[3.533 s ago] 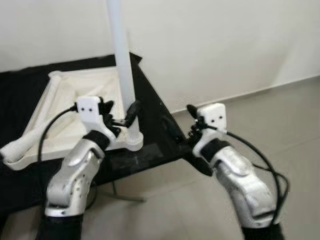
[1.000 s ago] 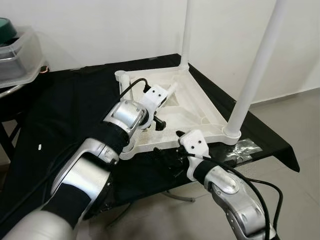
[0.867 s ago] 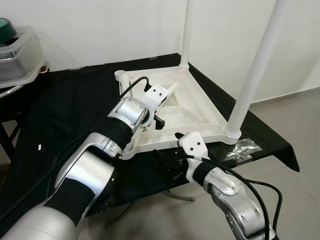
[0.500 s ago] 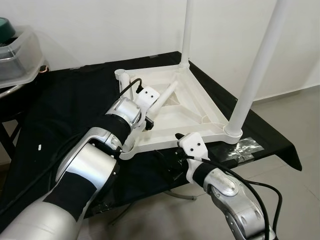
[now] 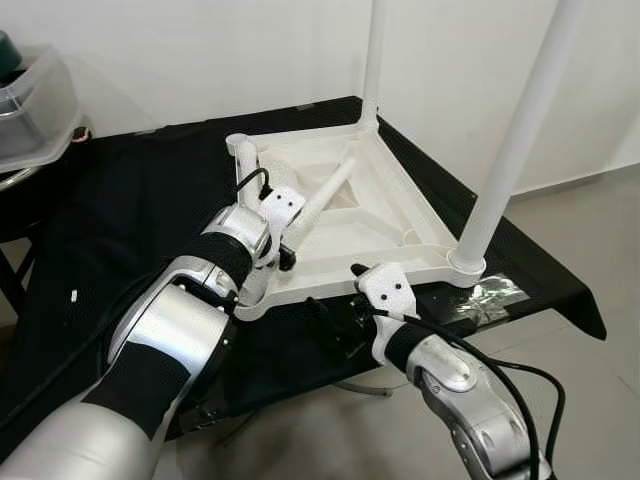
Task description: Building children table
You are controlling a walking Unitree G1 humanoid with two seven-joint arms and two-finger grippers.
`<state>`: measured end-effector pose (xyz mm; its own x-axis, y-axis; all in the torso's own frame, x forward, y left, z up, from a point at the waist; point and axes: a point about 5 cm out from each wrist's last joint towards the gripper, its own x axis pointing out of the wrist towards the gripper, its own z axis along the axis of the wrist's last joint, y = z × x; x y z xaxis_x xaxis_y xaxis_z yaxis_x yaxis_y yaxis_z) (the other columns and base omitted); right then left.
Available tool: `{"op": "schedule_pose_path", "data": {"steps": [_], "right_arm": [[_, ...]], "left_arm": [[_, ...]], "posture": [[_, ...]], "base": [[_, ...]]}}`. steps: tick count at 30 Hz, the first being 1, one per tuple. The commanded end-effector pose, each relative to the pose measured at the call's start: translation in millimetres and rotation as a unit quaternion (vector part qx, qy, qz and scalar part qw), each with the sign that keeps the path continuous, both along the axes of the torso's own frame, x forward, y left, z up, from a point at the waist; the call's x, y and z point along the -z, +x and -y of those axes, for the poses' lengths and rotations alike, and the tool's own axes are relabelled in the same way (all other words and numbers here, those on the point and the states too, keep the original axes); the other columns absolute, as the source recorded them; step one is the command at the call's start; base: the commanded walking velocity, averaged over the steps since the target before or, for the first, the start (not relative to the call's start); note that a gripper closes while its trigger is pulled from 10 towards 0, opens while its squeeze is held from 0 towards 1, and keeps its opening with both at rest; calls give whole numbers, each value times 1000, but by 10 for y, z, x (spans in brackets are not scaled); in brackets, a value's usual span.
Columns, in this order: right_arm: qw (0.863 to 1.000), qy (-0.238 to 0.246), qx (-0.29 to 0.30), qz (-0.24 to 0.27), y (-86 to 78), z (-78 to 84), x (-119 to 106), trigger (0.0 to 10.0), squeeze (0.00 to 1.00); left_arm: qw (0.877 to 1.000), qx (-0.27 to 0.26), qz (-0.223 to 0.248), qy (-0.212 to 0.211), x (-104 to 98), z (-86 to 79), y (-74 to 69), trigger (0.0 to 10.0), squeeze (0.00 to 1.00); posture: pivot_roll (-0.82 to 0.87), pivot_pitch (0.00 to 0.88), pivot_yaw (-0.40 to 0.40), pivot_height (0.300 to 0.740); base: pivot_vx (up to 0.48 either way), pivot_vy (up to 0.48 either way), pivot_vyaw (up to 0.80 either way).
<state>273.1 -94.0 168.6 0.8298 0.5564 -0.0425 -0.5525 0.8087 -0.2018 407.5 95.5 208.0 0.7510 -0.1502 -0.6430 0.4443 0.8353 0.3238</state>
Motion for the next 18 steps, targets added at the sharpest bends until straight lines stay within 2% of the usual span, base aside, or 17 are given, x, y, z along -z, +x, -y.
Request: {"op": "schedule_pose_path", "data": {"steps": [1, 9, 15, 16, 17, 18], "right_arm": [[1000, -3, 7, -2, -24, 16, 2, 10000, 0], [1000, -2, 11, 1, -17, 28, -15, 10000, 0], [1000, -2, 16, 6, 13, 39, -43, 10000, 0], [1000, 0, 18, 8, 20, 45, -56, 10000, 0], [1000, 5, 22, 14, 34, 62, -89, 10000, 0], [1000, 5, 22, 14, 34, 62, -89, 10000, 0]], "left_arm": [[1000, -3, -12, 0, 49, -30, -12, 0, 0], [1000, -10, -20, -15, 62, -75, -13, 0, 0], [998, -9, -9, -55, 47, -71, 3, 0, 0], [997, -8, 6, -78, -9, -54, 23, 0, 0], [991, -13, 34, -132, -153, -54, 64, 0, 0], [991, -13, 34, -132, -153, -54, 64, 0, 0]], "posture": [[-32, 114, 35, 740], [-32, 116, 30, 740], [-33, 115, 24, 740], [-34, 115, 24, 740], [-37, 115, 22, 740], [-37, 115, 22, 740]], "base": [[0, 0, 0], [0, 0, 0], [0, 0, 0], [0, 0, 0], [0, 0, 0], [0, 0, 0]]}}
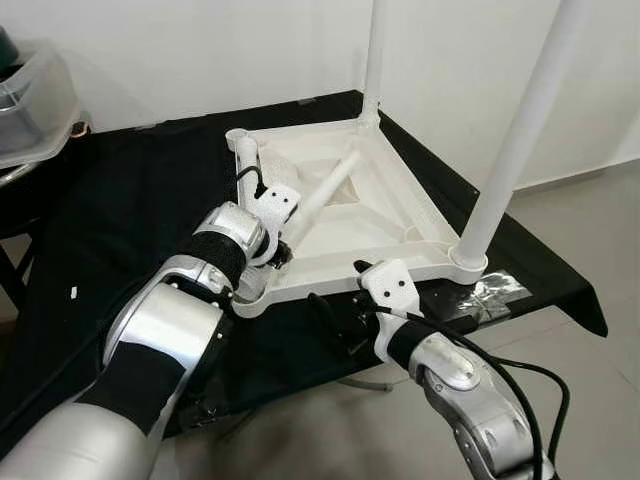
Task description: Building children table
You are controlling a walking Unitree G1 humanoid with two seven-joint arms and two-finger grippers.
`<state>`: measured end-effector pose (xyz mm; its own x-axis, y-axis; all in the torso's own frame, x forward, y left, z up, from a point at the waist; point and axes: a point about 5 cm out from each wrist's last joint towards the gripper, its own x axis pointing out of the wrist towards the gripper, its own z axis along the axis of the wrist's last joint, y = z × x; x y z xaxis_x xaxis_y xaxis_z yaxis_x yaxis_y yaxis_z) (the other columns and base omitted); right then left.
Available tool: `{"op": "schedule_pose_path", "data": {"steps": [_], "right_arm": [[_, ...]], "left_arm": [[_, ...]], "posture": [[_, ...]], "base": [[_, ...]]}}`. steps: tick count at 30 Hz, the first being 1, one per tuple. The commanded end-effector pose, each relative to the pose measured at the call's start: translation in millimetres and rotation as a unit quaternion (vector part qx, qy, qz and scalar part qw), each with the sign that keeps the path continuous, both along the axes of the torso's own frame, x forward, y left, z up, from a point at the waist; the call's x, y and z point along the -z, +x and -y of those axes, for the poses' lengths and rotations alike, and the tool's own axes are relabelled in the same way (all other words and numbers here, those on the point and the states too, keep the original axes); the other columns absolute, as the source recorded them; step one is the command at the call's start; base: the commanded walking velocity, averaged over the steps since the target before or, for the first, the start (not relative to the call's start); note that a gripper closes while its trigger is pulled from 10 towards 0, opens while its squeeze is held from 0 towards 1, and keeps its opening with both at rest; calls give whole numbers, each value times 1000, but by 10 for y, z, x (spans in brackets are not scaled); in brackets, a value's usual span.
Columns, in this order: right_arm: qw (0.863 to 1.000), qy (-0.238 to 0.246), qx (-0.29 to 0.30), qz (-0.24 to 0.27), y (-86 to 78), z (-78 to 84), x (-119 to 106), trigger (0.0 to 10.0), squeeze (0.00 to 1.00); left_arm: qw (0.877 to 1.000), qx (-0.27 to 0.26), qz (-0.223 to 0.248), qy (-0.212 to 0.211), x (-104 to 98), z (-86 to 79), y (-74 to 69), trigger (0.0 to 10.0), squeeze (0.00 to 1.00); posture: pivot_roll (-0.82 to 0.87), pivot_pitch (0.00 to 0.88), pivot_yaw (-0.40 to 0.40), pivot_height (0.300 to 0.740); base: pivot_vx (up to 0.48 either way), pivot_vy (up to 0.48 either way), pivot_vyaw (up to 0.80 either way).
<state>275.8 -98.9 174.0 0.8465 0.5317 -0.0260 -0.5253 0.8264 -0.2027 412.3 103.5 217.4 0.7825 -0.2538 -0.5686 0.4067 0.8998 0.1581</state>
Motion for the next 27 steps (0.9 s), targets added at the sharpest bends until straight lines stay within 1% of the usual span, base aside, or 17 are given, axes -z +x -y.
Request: {"op": "schedule_pose_path", "data": {"steps": [1, 2, 4, 7, 8, 9, 11, 12, 16, 17, 18, 19, 20, 22, 23, 24, 27], "right_arm": [[1000, 5, 10, 10, 18, 25, -58, 10000, 0], [1000, 5, 10, 10, 18, 25, -58, 10000, 0], [1000, 13, 16, 18, 39, 54, -110, 10000, 0], [1000, 15, 18, 20, 43, 61, -123, 10000, 0], [999, 18, 18, 23, 51, 69, -135, 10000, 0], [999, 18, 18, 23, 51, 69, -135, 10000, 0], [999, 24, 15, 27, 62, 71, -151, 10000, 0], [999, 24, 15, 27, 62, 71, -151, 10000, 0], [997, 73, -7, 31, 96, 64, -268, 10000, 0], [997, 73, -7, 31, 96, 64, -268, 10000, 0], [995, 92, -16, 33, 104, 71, -317, 10000, 0], [991, 124, -27, 33, 118, 91, -392, 10000, 0], [991, 124, -27, 33, 118, 91, -392, 10000, 0], [988, 145, -35, 34, 126, 108, -442, 10000, 0], [980, 192, -50, 33, 141, 147, -540, 10000, 0], [970, 227, -77, 34, 134, 184, -632, 10000, 0], [960, 254, -110, 40, 111, 214, -719, 10000, 0]], "left_arm": [[997, -4, 35, -64, -166, 18, 43, 0, 0], [997, -4, 35, -64, -166, 18, 43, 0, 0], [980, -13, 94, -177, -554, -105, 100, 0, 0], [970, -13, 113, -213, -682, -158, 107, 0, 0], [941, 12, 174, -290, -970, -282, 97, 0, 0], [941, 12, 174, -290, -970, -282, 97, 0, 0], [907, 43, 237, -345, -1167, -401, 51, 0, 0], [907, 43, 237, -345, -1167, -401, 51, 0, 0], [819, 60, 323, -471, -1337, -651, -95, 0, 0], [819, 60, 323, -471, -1337, -651, -95, 0, 0], [797, 67, 347, -490, -1345, -696, -157, 1373, 0], [776, 97, 373, -499, -1323, -716, -258, 8745, 0], [776, 97, 373, -499, -1323, -716, -258, 8745, 0], [762, 118, 392, -502, -1305, -724, -335, 8745, 0], [746, 144, 418, -498, -1243, -708, -455, 10000, 0], [739, 168, 426, -494, -1160, -659, -569, 10000, 0], [738, 190, 437, -478, -1083, -609, -676, 10000, 0]], "posture": [[-38, 113, 21, 740], [-38, 113, 21, 740], [-38, 112, 21, 740], [-38, 112, 20, 740], [-36, 106, 18, 740], [-36, 106, 18, 740], [-30, 102, 13, 740], [-30, 102, 13, 740], [-27, 95, 3, 740], [-27, 95, 3, 740], [-28, 93, 0, 740], [-27, 91, -3, 740], [-27, 91, -3, 740], [-26, 90, -4, 740], [-24, 88, -11, 740], [-21, 87, -17, 740], [-17, 88, -21, 740]], "base": [[0, 0, 0], [0, 0, 0], [0, 0, 0], [0, 0, 0], [0, 0, 0], [0, 0, 0], [0, 0, 0], [0, 0, 0], [0, 0, 0], [0, 0, 0], [0, 0, 0], [0, 0, 0], [0, 0, 0], [0, 0, 0], [0, 0, 0], [0, 0, 0], [0, 0, 0]]}}
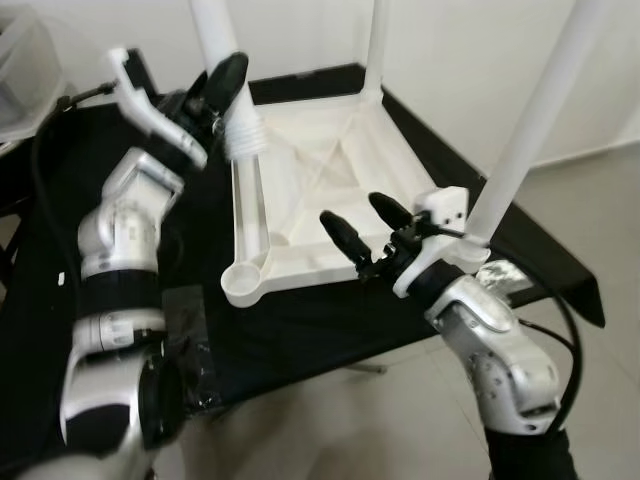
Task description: Building children table
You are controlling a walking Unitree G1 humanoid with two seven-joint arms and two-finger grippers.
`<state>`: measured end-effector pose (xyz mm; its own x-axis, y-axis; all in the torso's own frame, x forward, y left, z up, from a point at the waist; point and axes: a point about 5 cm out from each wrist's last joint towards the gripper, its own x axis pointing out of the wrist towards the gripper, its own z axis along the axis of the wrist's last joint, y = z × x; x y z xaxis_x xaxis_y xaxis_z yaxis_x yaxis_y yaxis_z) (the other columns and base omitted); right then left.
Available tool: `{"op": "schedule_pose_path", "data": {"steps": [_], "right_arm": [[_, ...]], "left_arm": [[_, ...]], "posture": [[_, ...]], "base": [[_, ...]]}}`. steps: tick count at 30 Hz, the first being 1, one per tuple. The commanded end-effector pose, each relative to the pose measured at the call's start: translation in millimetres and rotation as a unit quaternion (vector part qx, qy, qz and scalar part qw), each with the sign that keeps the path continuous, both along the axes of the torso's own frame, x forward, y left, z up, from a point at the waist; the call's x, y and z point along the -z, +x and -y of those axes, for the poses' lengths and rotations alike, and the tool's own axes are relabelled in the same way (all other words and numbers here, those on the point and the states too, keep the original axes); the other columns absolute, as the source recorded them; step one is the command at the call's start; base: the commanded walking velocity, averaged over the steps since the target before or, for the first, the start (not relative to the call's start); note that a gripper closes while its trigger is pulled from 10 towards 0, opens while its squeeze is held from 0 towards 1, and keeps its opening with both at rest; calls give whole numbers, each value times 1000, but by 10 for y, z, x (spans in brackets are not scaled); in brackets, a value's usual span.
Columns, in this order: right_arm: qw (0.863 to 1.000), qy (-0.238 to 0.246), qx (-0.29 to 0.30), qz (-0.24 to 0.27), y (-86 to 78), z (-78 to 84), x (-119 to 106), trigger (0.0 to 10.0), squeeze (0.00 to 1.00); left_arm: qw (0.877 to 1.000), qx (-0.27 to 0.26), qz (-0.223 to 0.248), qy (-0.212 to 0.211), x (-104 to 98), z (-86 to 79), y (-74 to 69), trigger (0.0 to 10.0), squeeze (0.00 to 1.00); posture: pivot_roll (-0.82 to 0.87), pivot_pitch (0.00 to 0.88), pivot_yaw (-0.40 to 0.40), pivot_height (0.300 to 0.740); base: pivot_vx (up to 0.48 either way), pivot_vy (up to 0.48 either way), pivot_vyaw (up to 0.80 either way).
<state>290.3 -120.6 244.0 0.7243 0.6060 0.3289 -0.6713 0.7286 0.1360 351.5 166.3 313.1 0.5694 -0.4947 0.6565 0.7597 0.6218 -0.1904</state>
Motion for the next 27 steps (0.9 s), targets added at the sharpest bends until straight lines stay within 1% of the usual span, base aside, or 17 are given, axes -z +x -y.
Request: {"op": "schedule_pose_path", "data": {"steps": [1, 3, 4, 5, 6, 7, 8, 9, 10, 11, 12, 13, 14, 15, 21, 24, 27], "right_arm": [[998, 42, -54, 11, -68, 29, -106, 10000, 0], [986, 94, -131, 45, -170, 128, -299, 10000, 0], [986, 94, -131, 45, -170, 128, -299, 10000, 0], [981, 105, -154, 58, -200, 173, -365, 10000, 0], [981, 105, -154, 58, -200, 173, -365, 10000, 0], [976, 111, -176, 70, -219, 222, -433, 10000, 0], [976, 111, -176, 70, -219, 222, -433, 10000, 0], [971, 106, -200, 78, -248, 240, -461, 10000, 0], [971, 106, -200, 78, -248, 240, -461, 10000, 0], [965, 98, -228, 85, -288, 246, -481, 10000, 0], [965, 98, -228, 85, -288, 246, -481, 10000, 0], [957, 92, -261, 91, -344, 248, -500, 10000, 0], [957, 92, -261, 91, -344, 248, -500, 10000, 0], [949, 86, -287, 92, -380, 253, -516, 10000, 0], [948, 66, -300, 79, -348, 270, -529, 10000, 0], [949, 55, -302, 69, -316, 245, -537, 10000, 0], [949, 52, -303, 65, -301, 219, -535, 10000, 0]], "left_arm": [[998, 21, 47, 20, -47, 72, -161, 10000, 0], [994, 42, 62, 77, 123, 164, -355, 10000, 0], [994, 42, 62, 77, 123, 164, -355, 10000, 0], [991, 51, 63, 106, 196, 200, -437, 10000, 0], [991, 51, 63, 106, 196, 200, -437, 10000, 0], [986, 69, 59, 140, 285, 243, -537, 10000, 0], [986, 69, 59, 140, 285, 243, -537, 10000, 0], [982, 80, 60, 160, 321, 268, -594, 10000, 0], [982, 80, 60, 160, 321, 268, -594, 10000, 0], [978, 91, 62, 176, 352, 292, -641, 10000, 0], [978, 91, 62, 176, 352, 292, -641, 10000, 0], [975, 96, 62, 190, 384, 311, -682, 10000, 0], [975, 96, 62, 190, 384, 311, -682, 10000, 0], [972, 98, 63, 203, 419, 331, -721, 10000, 0], [964, 125, 67, 227, 463, 423, -828, 10000, 0], [947, 172, 63, 262, 542, 508, -939, 10000, 0], [943, 181, 63, 272, 563, 530, -959, 10000, 0]], "posture": [[-15, 90, -25, 740], [-10, 94, -31, 740], [-10, 94, -31, 740], [-6, 95, -32, 740], [-6, 95, -32, 740], [-1, 96, -35, 740], [-1, 96, -35, 740], [2, 95, -37, 740], [2, 95, -37, 740], [5, 95, -39, 740], [5, 95, -39, 740], [5, 95, -39, 740], [5, 95, -39, 740], [7, 93, -39, 740], [10, 91, -43, 740], [9, 89, -41, 740], [9, 89, -40, 740]], "base": [[0, 0, 0], [0, 0, 0], [0, 0, 0], [0, 0, 0], [0, 0, 0], [0, 0, 0], [0, 0, 0], [0, 0, 0], [0, 0, 0], [0, 0, 0], [0, 0, 0], [0, 0, 0], [0, 0, 0], [0, 0, 0], [0, 0, 0], [0, 0, 0], [0, 0, 0]]}}
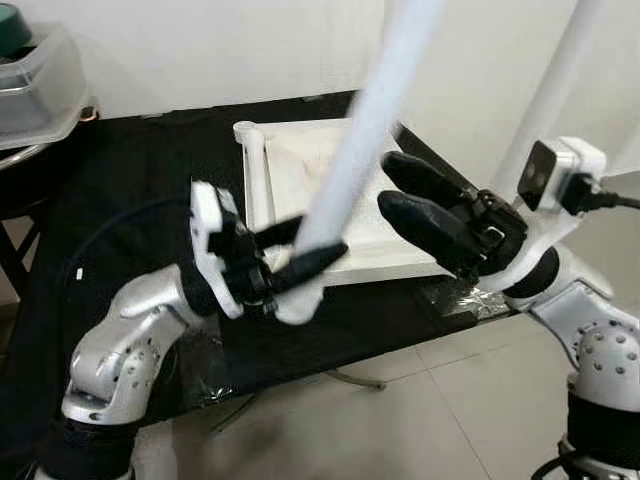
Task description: Building children table
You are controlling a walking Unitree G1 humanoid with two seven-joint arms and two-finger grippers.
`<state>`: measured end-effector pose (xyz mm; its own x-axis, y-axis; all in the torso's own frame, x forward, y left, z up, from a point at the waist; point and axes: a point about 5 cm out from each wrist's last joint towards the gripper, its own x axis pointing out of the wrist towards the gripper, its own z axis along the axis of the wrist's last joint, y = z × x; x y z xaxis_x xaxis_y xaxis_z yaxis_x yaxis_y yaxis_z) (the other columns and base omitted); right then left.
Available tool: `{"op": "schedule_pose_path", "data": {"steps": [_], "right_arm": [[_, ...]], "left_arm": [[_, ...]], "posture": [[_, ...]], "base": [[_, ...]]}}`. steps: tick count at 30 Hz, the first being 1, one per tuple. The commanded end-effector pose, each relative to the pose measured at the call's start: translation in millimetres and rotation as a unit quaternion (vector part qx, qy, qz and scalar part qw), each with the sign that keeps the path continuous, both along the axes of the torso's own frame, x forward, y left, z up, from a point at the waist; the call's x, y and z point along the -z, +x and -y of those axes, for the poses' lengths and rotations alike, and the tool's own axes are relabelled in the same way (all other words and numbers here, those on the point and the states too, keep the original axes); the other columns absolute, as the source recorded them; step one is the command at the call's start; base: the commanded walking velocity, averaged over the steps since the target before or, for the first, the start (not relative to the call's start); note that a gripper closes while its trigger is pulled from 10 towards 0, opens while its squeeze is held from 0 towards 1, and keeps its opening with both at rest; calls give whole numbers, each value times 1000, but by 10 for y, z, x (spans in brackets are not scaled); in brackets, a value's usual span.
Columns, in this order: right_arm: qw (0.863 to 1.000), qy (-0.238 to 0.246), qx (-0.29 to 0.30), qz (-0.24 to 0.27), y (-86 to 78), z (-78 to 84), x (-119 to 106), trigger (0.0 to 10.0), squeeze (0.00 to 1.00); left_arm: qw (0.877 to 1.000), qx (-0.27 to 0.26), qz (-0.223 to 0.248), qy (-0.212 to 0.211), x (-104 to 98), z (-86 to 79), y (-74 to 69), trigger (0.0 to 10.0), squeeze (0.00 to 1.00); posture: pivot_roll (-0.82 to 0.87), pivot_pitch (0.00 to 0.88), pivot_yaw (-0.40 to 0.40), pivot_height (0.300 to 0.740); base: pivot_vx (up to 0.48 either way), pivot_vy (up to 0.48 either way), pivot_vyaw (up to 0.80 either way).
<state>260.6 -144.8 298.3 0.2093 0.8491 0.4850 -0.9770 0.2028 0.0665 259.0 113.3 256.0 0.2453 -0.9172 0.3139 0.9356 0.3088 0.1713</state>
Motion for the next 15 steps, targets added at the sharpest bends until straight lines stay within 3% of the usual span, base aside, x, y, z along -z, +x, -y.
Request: {"op": "schedule_pose_path", "data": {"steps": [1, 12, 13, 15], "right_arm": [[1000, -11, -7, -6, 8, -49, 11, 10000, 0], [997, -54, -43, -15, -29, -166, 92, 10000, 0], [996, -69, -49, -14, -44, -219, 136, 3412, 0], [996, -69, -49, -14, -44, -219, 136, 3412, 0]], "left_arm": [[1000, 11, 6, 14, 2, 15, -46, 10000, 0], [999, 38, 8, 37, 17, 81, -132, 10000, 0], [998, 49, 7, 40, 21, 106, -156, 10000, 0], [998, 49, 7, 40, 21, 106, -156, 10000, 0]], "posture": [[10, 88, -41, 740], [11, 87, -41, 740], [10, 87, -44, 740], [10, 87, -44, 740]], "base": [[0, 0, 0], [0, 0, 0], [0, 0, 0], [0, 0, 0]]}}
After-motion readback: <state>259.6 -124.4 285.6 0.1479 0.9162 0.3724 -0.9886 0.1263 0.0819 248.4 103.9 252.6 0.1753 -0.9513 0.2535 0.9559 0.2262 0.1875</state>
